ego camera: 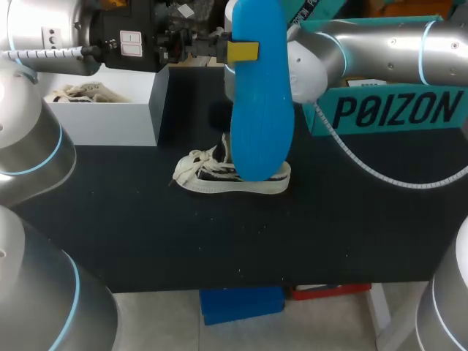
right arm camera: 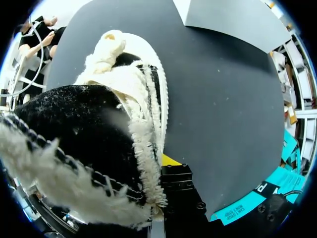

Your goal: Take the shoe out of the shoebox, open the shoe tongue, remove and reinsert the insole, then place the shoe into the shoebox

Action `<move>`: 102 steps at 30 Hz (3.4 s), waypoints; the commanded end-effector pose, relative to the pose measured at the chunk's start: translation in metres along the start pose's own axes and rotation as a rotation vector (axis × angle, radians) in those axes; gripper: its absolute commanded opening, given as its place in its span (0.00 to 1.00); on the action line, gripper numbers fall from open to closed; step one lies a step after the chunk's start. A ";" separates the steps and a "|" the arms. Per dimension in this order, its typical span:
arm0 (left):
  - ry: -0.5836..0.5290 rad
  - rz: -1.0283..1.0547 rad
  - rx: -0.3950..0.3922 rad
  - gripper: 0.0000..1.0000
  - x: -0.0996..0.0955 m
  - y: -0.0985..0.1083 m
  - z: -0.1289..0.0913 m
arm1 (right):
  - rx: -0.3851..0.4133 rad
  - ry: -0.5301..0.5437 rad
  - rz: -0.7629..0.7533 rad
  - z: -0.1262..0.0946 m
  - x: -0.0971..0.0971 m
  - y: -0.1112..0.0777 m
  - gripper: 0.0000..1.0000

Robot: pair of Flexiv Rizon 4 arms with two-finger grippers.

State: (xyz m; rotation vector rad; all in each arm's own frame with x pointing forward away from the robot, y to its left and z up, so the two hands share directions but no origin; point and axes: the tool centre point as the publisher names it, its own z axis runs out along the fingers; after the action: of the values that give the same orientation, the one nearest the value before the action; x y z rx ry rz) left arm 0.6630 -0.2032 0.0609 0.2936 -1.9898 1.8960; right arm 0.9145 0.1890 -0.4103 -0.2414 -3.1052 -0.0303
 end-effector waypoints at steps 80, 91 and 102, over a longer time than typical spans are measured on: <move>-0.004 -0.001 0.000 0.00 0.000 0.000 0.002 | -0.487 0.285 1.250 -0.089 0.038 -0.041 1.00; -0.004 -0.001 0.000 0.00 0.000 0.000 0.002 | -0.487 0.285 1.250 -0.089 0.038 -0.041 1.00; -0.004 -0.001 0.000 0.00 0.000 0.000 0.002 | -0.686 0.445 1.277 -0.119 0.041 -0.056 1.00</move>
State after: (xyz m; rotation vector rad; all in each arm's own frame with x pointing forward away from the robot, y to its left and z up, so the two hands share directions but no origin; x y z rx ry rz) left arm 0.6630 -0.2031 0.0608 0.2935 -1.9897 1.8961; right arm 0.8754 0.1471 -0.2948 -1.8951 -1.9772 -0.7932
